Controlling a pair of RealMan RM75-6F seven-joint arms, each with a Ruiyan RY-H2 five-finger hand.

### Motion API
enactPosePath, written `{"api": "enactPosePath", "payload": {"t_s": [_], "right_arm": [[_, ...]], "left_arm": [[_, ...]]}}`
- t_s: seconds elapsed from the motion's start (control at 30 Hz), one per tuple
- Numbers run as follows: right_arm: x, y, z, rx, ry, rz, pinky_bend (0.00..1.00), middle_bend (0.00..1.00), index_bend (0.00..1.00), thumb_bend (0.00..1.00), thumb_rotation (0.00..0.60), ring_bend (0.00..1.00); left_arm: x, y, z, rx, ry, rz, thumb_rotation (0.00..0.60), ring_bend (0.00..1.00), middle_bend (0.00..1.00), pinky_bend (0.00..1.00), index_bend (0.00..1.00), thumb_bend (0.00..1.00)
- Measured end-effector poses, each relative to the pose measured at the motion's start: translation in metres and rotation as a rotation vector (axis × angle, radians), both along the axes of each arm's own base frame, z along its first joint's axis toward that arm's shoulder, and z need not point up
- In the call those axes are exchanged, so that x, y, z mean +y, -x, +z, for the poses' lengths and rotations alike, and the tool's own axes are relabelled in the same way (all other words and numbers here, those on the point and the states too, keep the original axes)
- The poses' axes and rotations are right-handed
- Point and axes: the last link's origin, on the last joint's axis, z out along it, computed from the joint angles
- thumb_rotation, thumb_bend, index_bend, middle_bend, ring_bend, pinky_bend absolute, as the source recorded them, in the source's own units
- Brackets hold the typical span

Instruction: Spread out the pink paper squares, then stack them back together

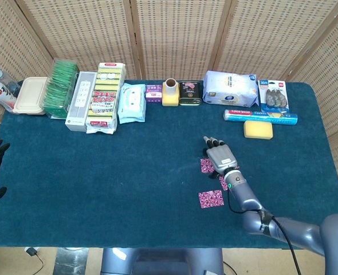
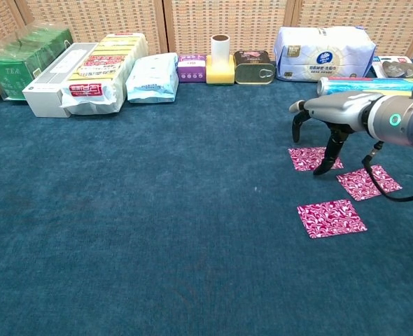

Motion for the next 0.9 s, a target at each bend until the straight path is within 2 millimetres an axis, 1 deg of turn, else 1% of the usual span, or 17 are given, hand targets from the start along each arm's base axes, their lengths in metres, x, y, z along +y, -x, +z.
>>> {"api": "enactPosePath", "payload": {"t_s": [0.13, 0.37, 0.9], "right_arm": [[-0.0027, -0.0013, 0.0000, 0.007, 0.001, -0.009, 0.12, 0.01, 0.32, 0.15, 0.554, 0.01], [-0.0049, -0.0011, -0.0022, 0.020, 0.005, -0.012, 0.12, 0.01, 0.33, 0.15, 0.593, 0.01], [-0.0028, 0.0036, -0.0062, 0.018, -0.002, -0.019, 0.12, 0.02, 0.36, 0.16, 0.600, 0.02]], "left_arm": [[-0.0001, 0.0002, 0.0002, -0.001, 0.000, 0.000, 0.600, 0.00, 0.00, 0.08, 0.00, 0.09], [0.0002, 0.0000, 0.0003, -0.001, 0.001, 0.000, 0.600, 0.00, 0.00, 0.08, 0.00, 0.09], [-0.0003, 0.0002, -0.0004, -0.001, 0.004, 0.000, 0.600, 0.00, 0.00, 0.08, 0.00, 0.09]]}}
